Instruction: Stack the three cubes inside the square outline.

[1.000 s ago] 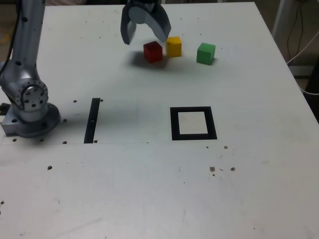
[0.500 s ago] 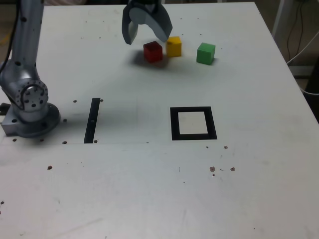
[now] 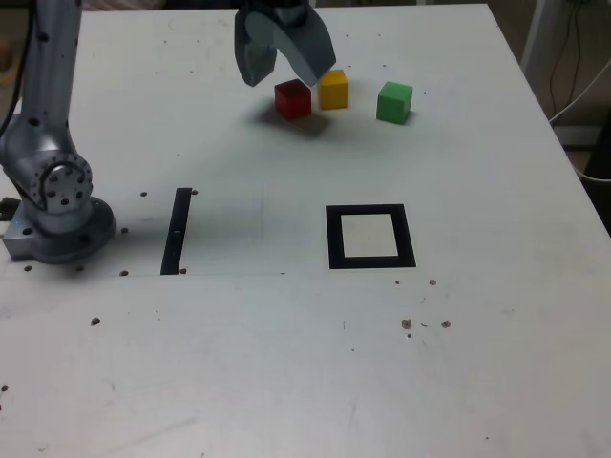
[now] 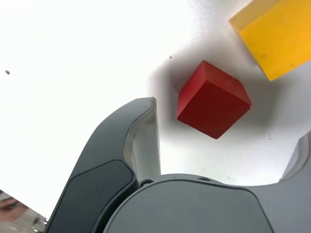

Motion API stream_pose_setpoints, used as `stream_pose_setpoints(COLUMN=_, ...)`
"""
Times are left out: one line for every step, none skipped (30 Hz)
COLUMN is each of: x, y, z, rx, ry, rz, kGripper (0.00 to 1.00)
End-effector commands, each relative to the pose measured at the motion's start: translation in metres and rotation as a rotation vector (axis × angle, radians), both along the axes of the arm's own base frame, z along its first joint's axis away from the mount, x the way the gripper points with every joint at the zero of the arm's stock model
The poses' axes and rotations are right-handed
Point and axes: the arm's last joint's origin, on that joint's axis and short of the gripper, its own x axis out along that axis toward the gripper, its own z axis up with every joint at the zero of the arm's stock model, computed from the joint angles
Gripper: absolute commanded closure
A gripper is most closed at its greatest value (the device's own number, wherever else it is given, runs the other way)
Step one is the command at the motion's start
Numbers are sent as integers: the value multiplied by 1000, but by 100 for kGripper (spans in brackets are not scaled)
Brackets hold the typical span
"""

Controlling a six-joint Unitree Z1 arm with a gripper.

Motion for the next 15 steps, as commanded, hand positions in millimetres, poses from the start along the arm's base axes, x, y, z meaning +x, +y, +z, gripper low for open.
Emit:
stream_pose_setpoints(x=-1, y=-2, z=1, rx=-8, ry=0, rz=-19, kGripper=1)
stream_pose_setpoints(x=-1, y=-2, z=0, rx=-11, ry=0, rz=-25, kGripper=1)
stream_pose_setpoints(x=-1, y=-3, z=0, rx=-15, ry=0, rz=-32, kGripper=1)
stream_pose_setpoints(x=0, y=-4, z=-1, rx=-18, ry=0, rz=-37, kGripper=1)
stream_pose_setpoints(x=0, y=-4, z=-1, rx=-20, ry=0, rz=-41, kGripper=1)
stream_pose_setpoints(x=0, y=-4, z=-2, rx=-22, ry=0, rz=-45, kGripper=1)
stream_pose_setpoints(x=0, y=-4, z=-2, rx=-23, ry=0, rz=-49, kGripper=1)
stream_pose_setpoints(x=1, y=-4, z=-2, rx=-23, ry=-1, rz=-54, kGripper=1)
stream_pose_setpoints(x=1, y=-4, z=-2, rx=-22, ry=-2, rz=-58, kGripper=1)
stream_pose_setpoints(x=2, y=-3, z=-3, rx=-21, ry=-3, rz=-64, kGripper=1)
stream_pose_setpoints(x=3, y=-2, z=-3, rx=-20, ry=-3, rz=-71, kGripper=1)
stream_pose_setpoints(x=3, y=-2, z=-4, rx=-20, ry=-4, rz=-78, kGripper=1)
stream_pose_setpoints(x=4, y=-1, z=-4, rx=-21, ry=-4, rz=-84, kGripper=1)
stream_pose_setpoints(x=5, y=0, z=-5, rx=-22, ry=-4, rz=-91, kGripper=1)
stream_pose_setpoints(x=6, y=0, z=-6, rx=-25, ry=-4, rz=-97, kGripper=1)
